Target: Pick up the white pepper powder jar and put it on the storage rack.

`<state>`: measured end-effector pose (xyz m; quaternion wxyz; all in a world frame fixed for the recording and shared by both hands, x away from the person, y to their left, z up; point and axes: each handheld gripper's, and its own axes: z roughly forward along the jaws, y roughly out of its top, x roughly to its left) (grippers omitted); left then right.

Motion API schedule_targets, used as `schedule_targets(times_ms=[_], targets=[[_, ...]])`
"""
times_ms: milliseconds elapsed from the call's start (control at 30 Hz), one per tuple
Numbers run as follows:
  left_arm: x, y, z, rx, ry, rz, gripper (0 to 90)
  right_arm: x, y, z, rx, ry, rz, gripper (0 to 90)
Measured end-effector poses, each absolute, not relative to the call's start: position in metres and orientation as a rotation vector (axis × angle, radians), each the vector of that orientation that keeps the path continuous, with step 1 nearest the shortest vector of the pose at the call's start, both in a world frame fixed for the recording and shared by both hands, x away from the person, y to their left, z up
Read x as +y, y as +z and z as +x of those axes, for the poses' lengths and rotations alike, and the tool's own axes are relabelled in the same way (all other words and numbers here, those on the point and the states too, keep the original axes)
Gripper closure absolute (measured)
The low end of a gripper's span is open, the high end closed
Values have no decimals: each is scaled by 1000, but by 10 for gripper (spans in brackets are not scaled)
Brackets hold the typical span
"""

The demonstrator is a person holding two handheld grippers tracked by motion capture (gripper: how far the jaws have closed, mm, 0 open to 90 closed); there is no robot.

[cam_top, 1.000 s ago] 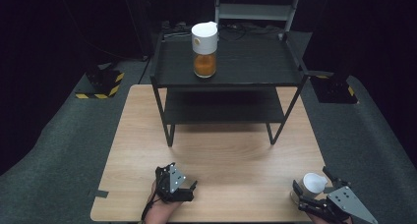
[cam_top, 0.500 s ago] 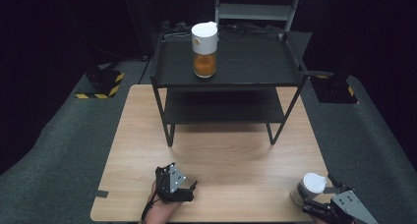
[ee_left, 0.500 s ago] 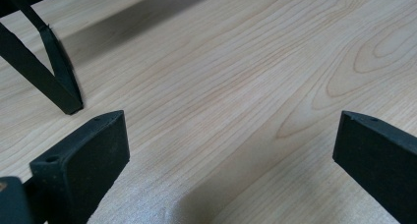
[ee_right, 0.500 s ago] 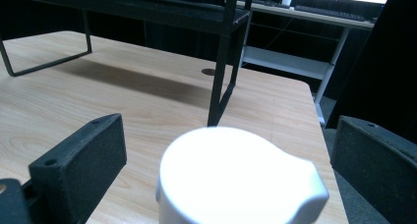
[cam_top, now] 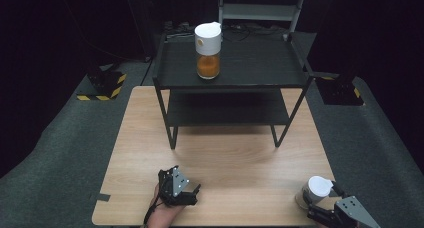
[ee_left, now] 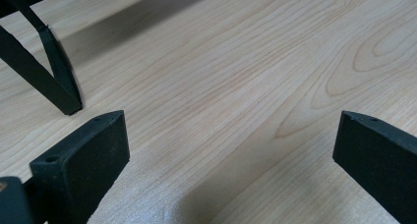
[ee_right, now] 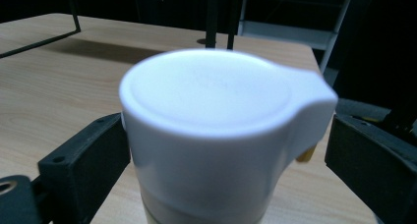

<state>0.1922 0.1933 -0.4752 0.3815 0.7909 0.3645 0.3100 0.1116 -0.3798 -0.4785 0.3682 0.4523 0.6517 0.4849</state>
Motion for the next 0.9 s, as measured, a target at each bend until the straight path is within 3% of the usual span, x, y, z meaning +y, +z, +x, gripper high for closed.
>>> schedule_targets(times_ms=[900], targets=[[193, -475, 193, 928, 788, 2022, 7, -390, -486, 117, 1748, 1296, 1174, 280]])
